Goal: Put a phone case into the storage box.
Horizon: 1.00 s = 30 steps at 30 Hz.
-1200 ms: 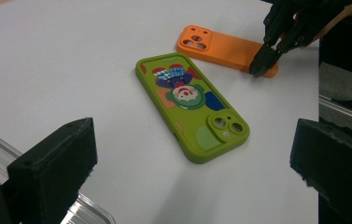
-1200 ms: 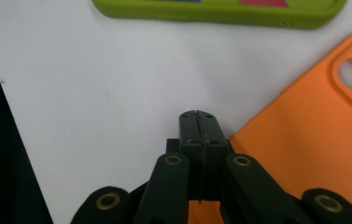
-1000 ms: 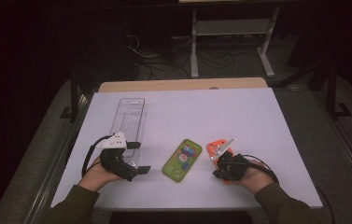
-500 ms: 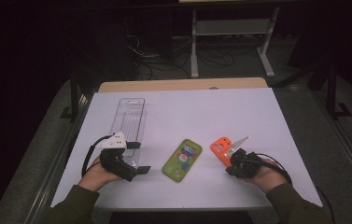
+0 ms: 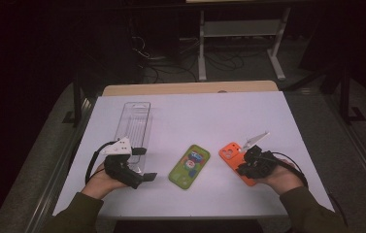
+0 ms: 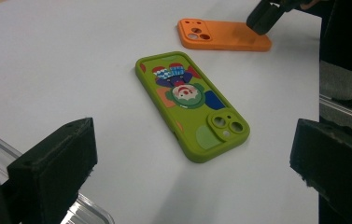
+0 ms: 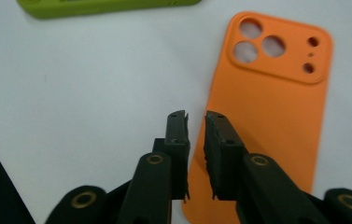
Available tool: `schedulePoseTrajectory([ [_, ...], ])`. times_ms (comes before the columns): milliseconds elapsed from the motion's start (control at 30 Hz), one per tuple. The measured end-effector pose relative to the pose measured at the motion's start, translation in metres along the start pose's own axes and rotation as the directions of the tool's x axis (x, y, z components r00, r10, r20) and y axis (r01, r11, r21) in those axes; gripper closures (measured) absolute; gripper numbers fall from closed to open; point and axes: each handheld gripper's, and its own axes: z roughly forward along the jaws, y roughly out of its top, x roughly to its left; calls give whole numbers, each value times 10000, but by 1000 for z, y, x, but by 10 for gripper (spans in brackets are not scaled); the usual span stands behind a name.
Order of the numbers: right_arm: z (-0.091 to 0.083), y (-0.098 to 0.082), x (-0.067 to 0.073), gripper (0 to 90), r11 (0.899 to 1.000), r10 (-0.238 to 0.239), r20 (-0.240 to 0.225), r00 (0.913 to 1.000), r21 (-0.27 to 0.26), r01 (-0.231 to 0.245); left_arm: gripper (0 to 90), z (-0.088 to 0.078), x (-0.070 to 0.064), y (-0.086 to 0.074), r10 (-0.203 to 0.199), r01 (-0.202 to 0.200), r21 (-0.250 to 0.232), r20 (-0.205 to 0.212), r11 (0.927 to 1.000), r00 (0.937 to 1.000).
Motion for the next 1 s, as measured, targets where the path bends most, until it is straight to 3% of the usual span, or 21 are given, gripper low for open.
schedulePoseTrajectory([
  [200,-2,9,-11,614,9989,446,432,9981,88,-450,3,0,0,0,11,-11,-28,7,10000,10000],
  [300,0,15,-18,479,9965,823,788,9935,97,-833,3,-1,0,0,-44,44,-39,4,10000,10000],
  [333,0,15,-18,479,9965,823,788,9935,97,-833,3,-1,1,0,-50,50,-45,9,10000,10000],
  [400,3,16,-19,344,9931,1140,1133,9870,133,-1163,3,-1,1,0,-16,16,-42,3,10000,10000],
  [433,3,16,-19,344,9931,1140,1133,9870,133,-1163,4,-1,1,0,-16,16,-42,3,10000,10000],
  [467,6,16,-20,260,9904,1351,1223,9833,116,-1375,3,-1,1,0,-15,15,-40,2,10000,10000],
  [567,11,15,-21,156,9880,1453,1380,9797,319,-1510,3,-1,1,0,-22,22,-38,-5,10000,10000],
  [1000,28,6,-21,121,9863,1385,1381,9807,704,-1492,3,0,1,0,-24,24,-3,103,10000,9999],
])
